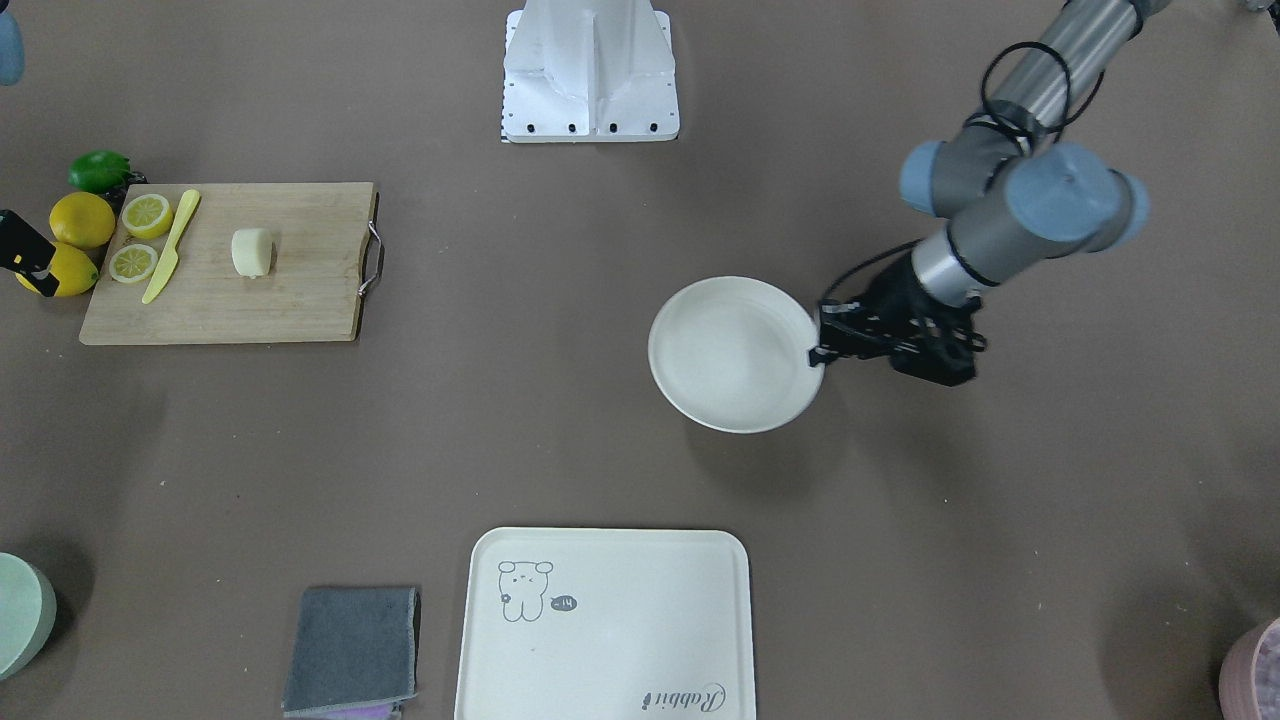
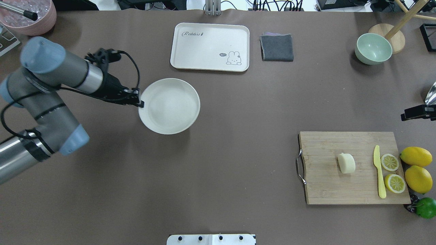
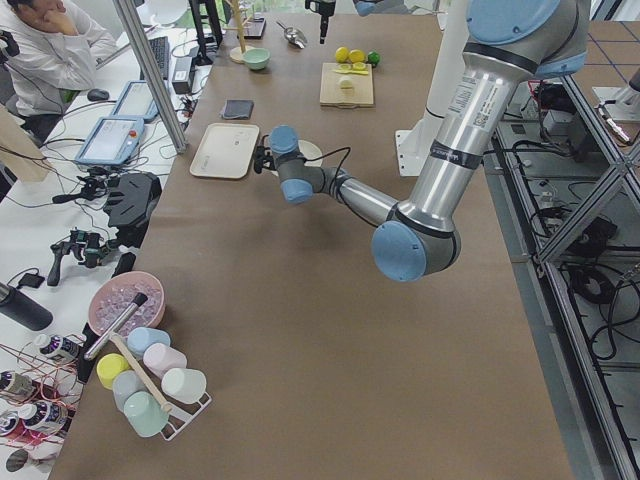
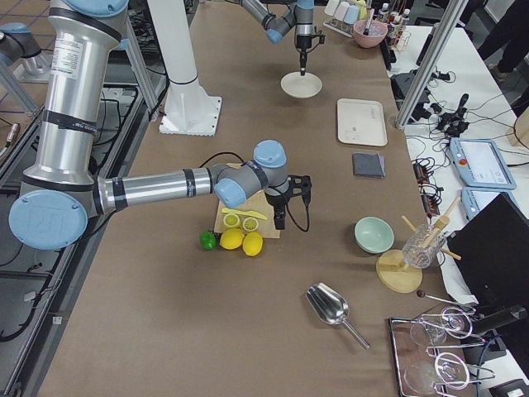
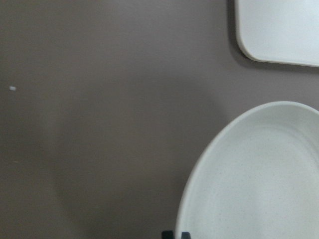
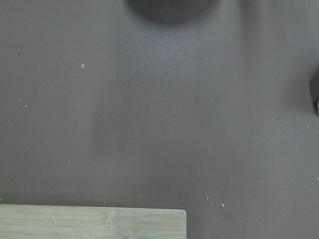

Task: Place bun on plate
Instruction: 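Push the white plate with the left gripper toward the table center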

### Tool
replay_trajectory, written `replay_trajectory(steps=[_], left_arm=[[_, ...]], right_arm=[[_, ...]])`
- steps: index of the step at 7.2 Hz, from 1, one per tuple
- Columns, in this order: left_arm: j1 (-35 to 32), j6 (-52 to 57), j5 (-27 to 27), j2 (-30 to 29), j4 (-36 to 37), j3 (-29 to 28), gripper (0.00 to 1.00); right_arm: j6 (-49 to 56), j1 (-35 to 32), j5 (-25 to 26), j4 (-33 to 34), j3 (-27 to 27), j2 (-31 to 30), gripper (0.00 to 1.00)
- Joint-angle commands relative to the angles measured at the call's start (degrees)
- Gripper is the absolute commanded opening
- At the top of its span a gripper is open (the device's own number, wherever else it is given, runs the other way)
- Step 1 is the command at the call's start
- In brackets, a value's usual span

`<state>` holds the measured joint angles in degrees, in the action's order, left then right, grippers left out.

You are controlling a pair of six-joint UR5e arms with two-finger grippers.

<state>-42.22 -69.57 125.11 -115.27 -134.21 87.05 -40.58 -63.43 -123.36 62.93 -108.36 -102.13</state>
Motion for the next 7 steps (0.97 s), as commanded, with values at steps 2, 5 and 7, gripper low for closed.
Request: replay_trajectory(steps=[2,5,7], left_arm=[[10.31,-4.79,-9.88,-2.86,0.26,0.75,0.00],[10.14,-4.70,-10.07,-2.69,0.18,2.67,0.98],[3.50,-4.52,-5.10,-2.07,5.76,6.01,0.98]], right_arm=[[-0.11,-0.03,-0.04,-0.09,-0.10,0.00,1.00],[-0.28,-0.03,-0.48,0.09,-0.10,1.31,1.00],[-10.75,3.54,-0.31,0.87,-0.97,4.90,1.00]])
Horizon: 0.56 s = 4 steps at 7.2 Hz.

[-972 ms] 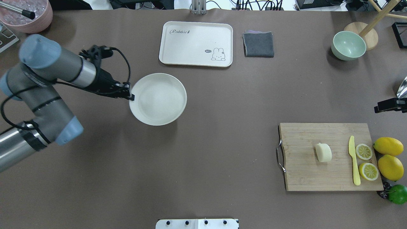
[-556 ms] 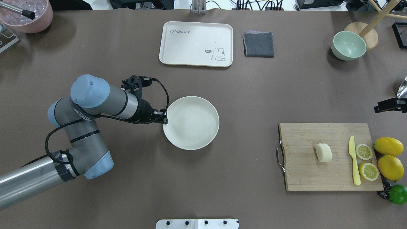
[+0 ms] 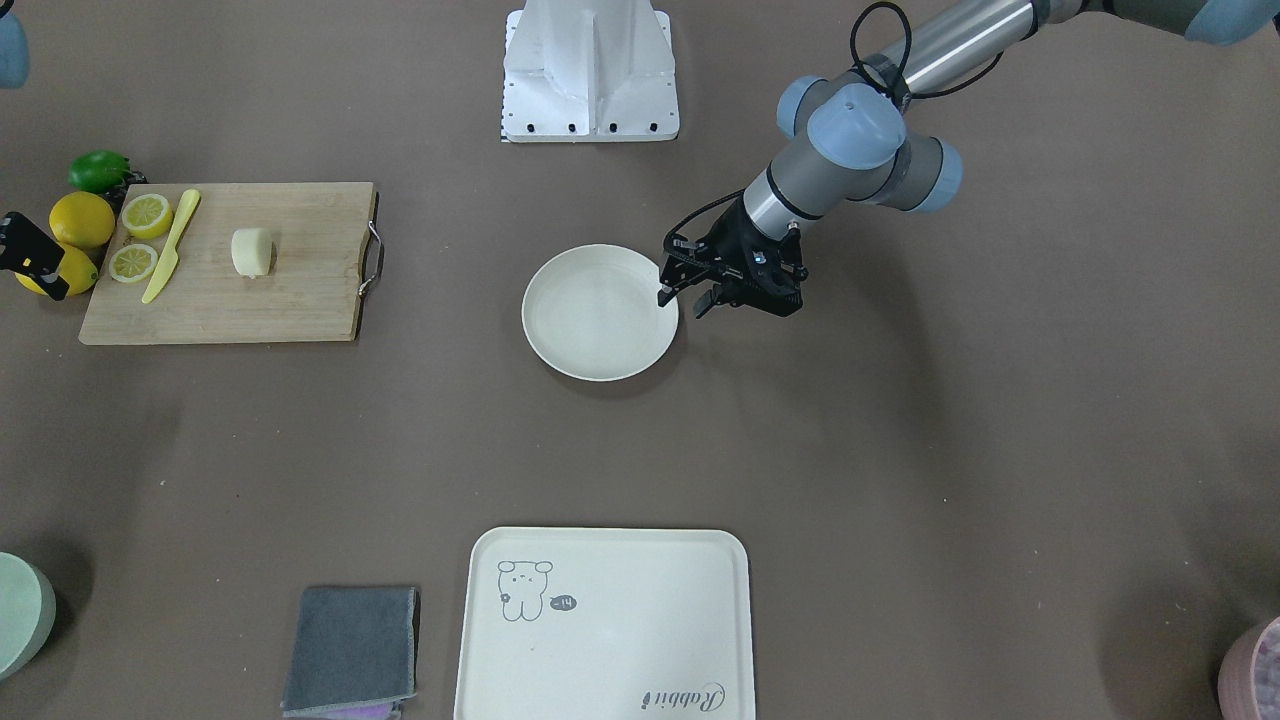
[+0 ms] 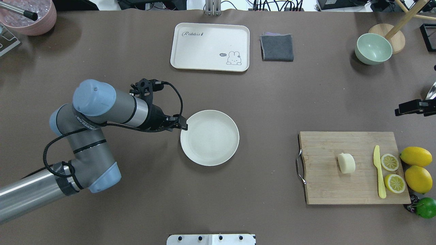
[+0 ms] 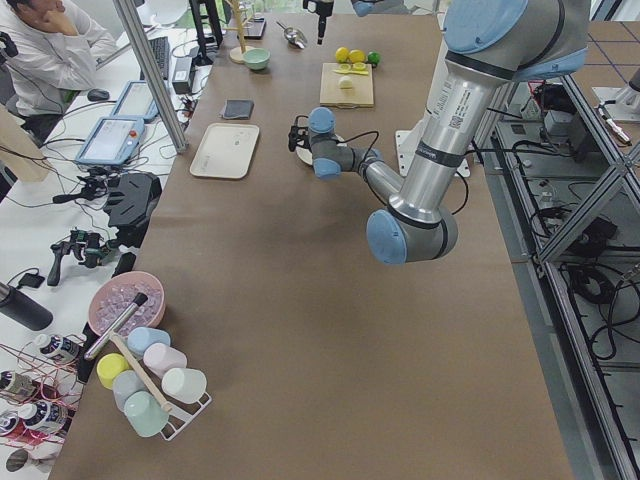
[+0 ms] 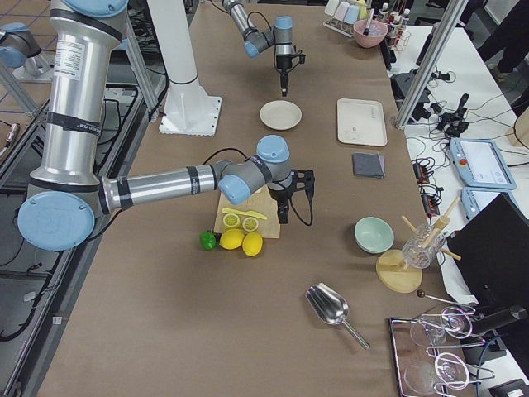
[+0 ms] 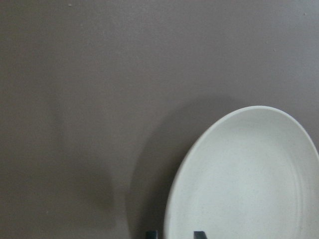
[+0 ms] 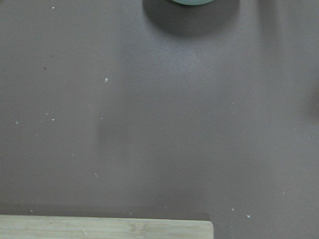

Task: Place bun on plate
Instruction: 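Push the white plate with the left gripper toward the table center, then withdraw the left arm while moving the right gripper over the white bun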

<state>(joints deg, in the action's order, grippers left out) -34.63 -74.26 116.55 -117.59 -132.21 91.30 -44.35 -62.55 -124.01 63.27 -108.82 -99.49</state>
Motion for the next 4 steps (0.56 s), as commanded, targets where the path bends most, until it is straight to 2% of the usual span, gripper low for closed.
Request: replay_trajectory(steps=[1,2,3,4], left_arm=[[-9.61,0.69,7.95,0.61,6.41,2.73,0.98],[-13.84,2.09,12.17,2.87,6.70,3.18,0.98],[-18.84,8.80,15.60,4.72,7.57,3.36,0.98],[-23.42,17.83,18.25,6.40,11.50,3.36,0.98]], right_arm=[[-9.76,5.48,2.44,0.54,-1.47,2.80,1.00],[-11.35,7.17,2.80,0.63,-2.00,2.81,1.00],[-13.28,8.75,3.24,0.72,-2.79,2.90,1.00],[-15.04,11.29,5.42,0.98,-3.32,2.90,1.00]])
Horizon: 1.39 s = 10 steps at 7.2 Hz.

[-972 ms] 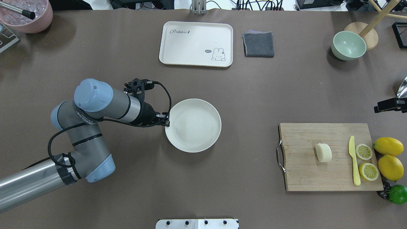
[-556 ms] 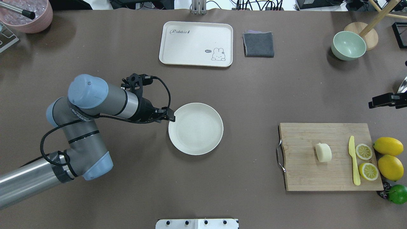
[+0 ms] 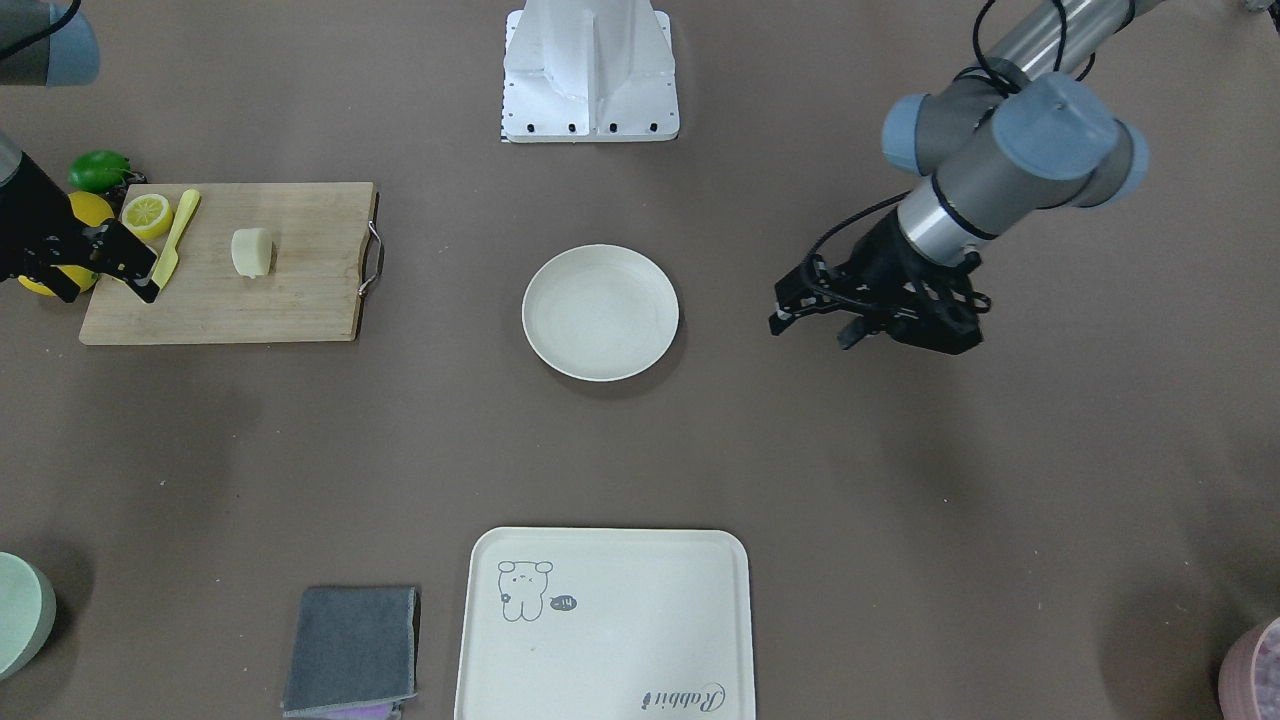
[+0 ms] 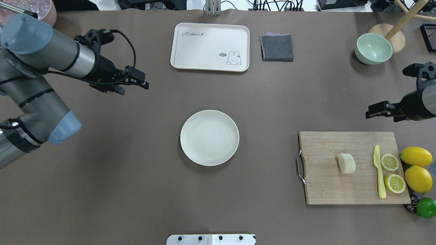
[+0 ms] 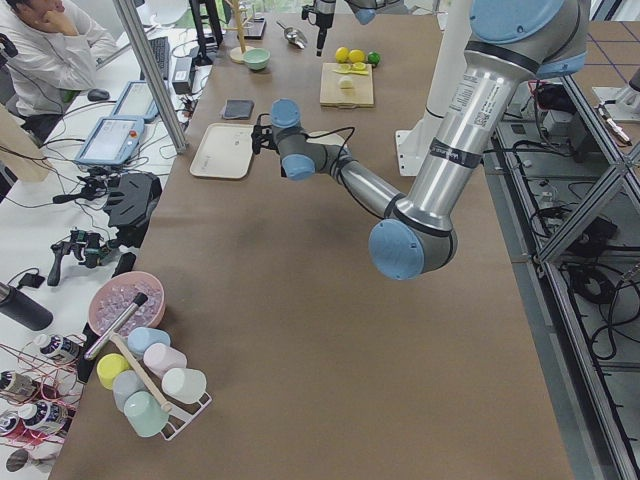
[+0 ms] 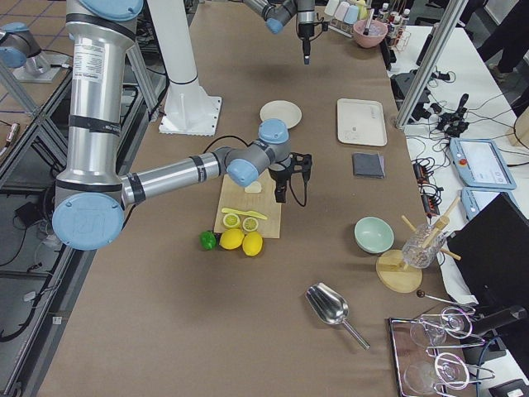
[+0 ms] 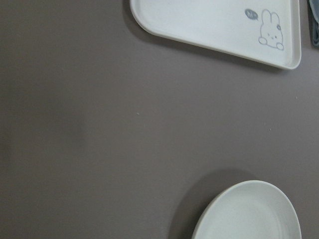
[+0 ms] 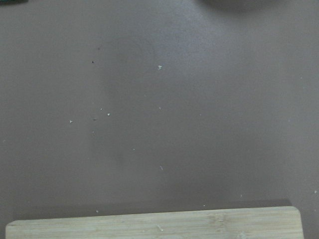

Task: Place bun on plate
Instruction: 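Withdraw the left arm while moving the right gripper over the white bun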

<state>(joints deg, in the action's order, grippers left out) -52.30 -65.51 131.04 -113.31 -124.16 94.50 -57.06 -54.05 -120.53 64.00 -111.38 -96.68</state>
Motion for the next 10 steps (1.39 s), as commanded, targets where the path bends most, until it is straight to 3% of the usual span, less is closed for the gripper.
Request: replay_trajectory(steps=[1,3,4,7,10], left_arm=[[-9.98,16.39,5.26,4.48,6.00,0.16,0.98],[-17.01,31.41,6.32,6.95,12.40,0.07,0.98],[-19.05,37.93,6.33,8.79,14.19,-0.27,0.98],[-19.69,39.49,6.15,9.68,14.29,-0.02,0.98],[-19.60,39.40,5.89,9.68,14.29,-0.01,0.98]], right_arm=[[-4.70,6.29,5.09,1.03,-1.11,0.52,1.00],[-4.99,10.35,7.92,8.30,-5.23,0.61,1.00],[-7.43,13.50,9.94,8.33,-4.99,0.70,1.00],[-12.38,22.65,14.78,7.46,-4.11,1.49,1.00],[-4.91,23.11,13.92,5.96,-3.76,-0.17,1.00]])
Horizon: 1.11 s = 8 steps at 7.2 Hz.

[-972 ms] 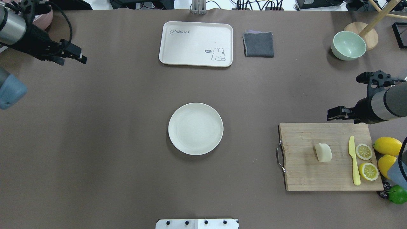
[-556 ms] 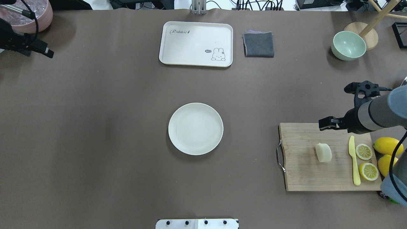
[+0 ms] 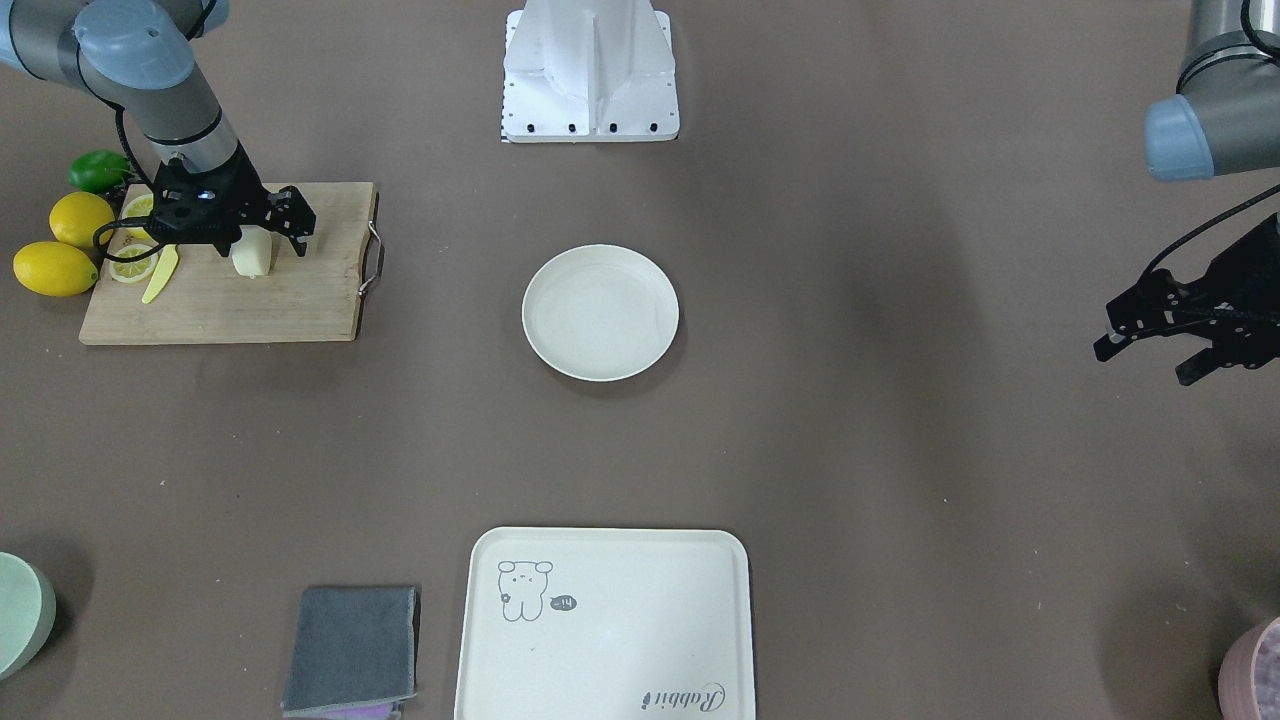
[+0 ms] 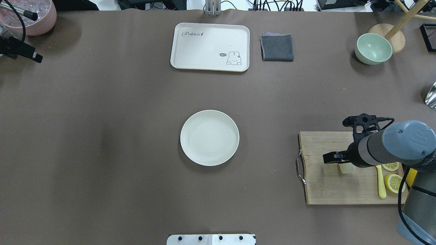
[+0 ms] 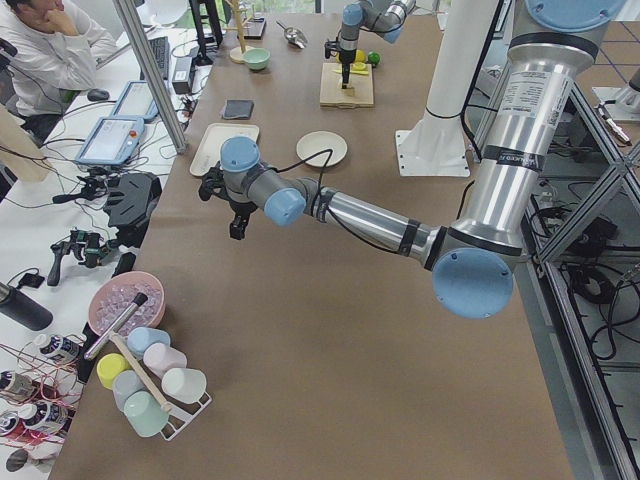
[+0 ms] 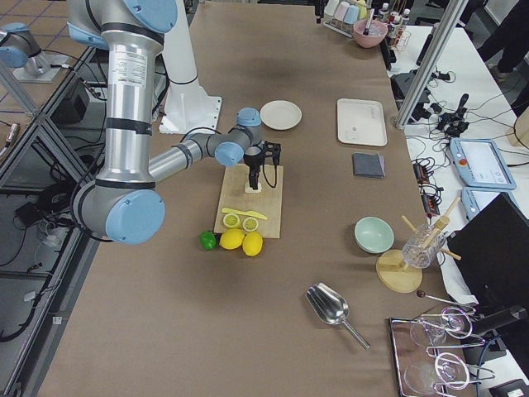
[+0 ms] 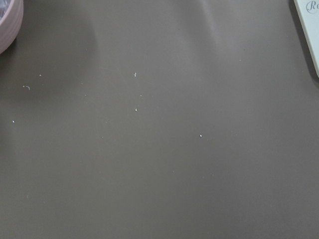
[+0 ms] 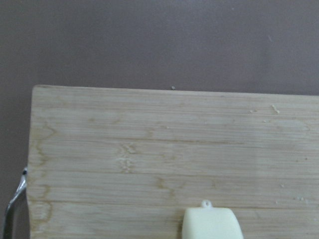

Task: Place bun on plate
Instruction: 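Lower the right gripper and grasp the white bun on the board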

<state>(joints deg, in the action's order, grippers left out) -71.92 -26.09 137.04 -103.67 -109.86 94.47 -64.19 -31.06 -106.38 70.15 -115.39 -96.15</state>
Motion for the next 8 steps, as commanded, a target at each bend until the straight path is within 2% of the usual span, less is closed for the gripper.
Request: replay_trajectory(steps=[1,3,4,5,6,8], left_arm=[[0.03,-0.01,-0.11,0.05,0.00,0.01,0.98],[0.03,0.08,-0.20,0.05,0.00,0.01,0.98],[0.03,-0.01,-0.11,-0.04,0.00,0.10,0.98],[0.03,-0.01,-0.11,-0.04,0.00,0.01,0.98],[0.03,-0.01,-0.02,-0.13,0.00,0.01,0.98],[0.03,-0.01,0.07,-0.39,0.09,-0.25,0.98]], right_arm=[[2.31,0.03,-0.40,-0.28,0.17,-0.88,1.00],[1.87,0.03,-0.93,-0.28,0.96,-0.80,0.98],[1.00,-0.05,-0.41,-0.19,1.57,-0.80,0.82],[0.12,-0.14,-0.32,-0.19,1.49,-0.80,0.25],[0.11,-0.14,-0.31,-0.19,1.31,-0.71,0.16],[0.11,-1.10,-0.93,-0.10,0.78,-0.01,0.05]])
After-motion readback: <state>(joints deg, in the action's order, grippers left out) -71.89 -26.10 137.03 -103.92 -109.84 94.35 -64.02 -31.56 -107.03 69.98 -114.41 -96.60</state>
